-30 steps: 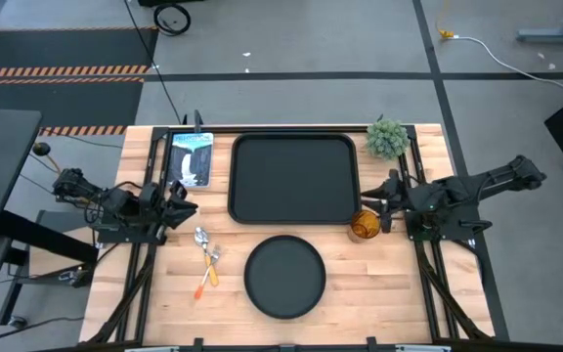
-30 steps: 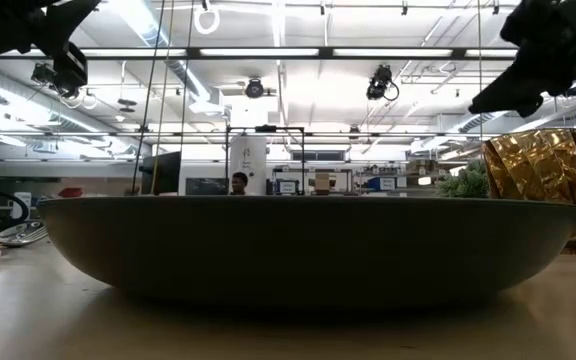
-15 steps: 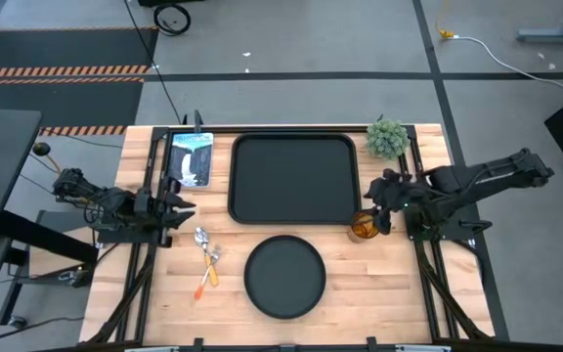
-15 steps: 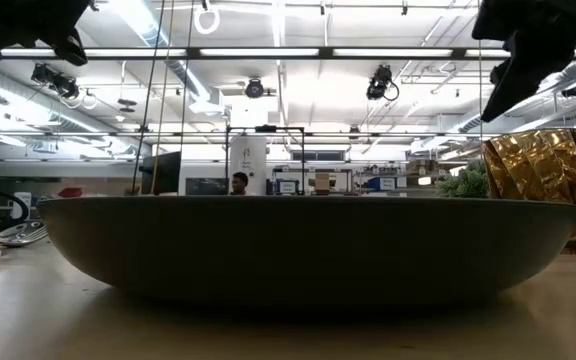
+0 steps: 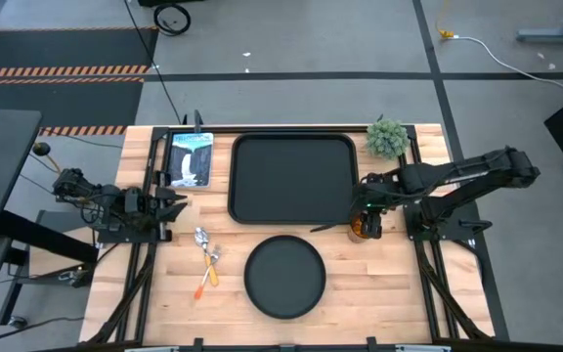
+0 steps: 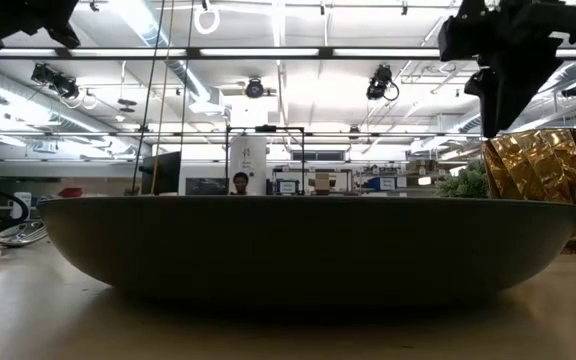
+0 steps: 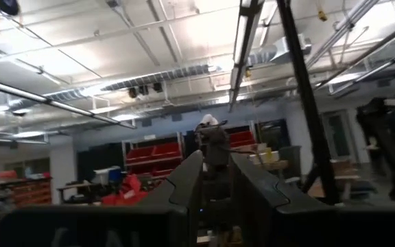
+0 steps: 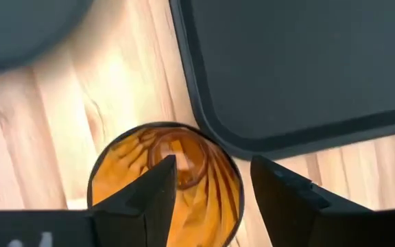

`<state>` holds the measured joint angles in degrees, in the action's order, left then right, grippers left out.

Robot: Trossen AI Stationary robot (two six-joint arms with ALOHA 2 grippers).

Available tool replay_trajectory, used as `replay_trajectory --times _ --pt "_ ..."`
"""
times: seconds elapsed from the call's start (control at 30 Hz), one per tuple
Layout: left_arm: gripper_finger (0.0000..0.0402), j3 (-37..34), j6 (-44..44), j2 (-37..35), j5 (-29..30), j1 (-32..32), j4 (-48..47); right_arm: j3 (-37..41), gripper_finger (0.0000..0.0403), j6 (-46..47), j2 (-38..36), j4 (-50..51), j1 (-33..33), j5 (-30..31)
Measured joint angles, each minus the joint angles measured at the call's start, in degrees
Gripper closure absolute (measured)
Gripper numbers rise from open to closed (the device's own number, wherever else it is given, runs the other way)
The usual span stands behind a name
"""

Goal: Pick and place plate/cup/fork/spoon on tray
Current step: Put the brown cup on the top right of the black tray

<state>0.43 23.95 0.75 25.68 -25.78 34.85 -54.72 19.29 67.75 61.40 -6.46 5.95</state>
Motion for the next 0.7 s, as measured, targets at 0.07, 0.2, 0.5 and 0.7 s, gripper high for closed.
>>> replay_trajectory --times 0.07,0.2,0.5,0.7 --pt "0.0322 0.0 0.8 0.0 0.7 0.0 0.2 -1.3 0.0210 -0.2 1.9 2.3 0.0 0.0" --pt "0.0322 0.0 1.2 0.0 0.7 0.0 0.6 -3.7 0.0210 -1.7 5.1 5.5 0.3 0.0" --pt "0.0322 0.0 0.9 0.0 0.6 0.0 0.3 -5.7 0.0210 -4.0 10.1 9.0 4.1 -3.2" --pt "0.0322 0.0 0.8 0.0 0.6 0.0 0.1 -5.7 0.0216 -5.9 12.1 9.7 5.1 -3.6"
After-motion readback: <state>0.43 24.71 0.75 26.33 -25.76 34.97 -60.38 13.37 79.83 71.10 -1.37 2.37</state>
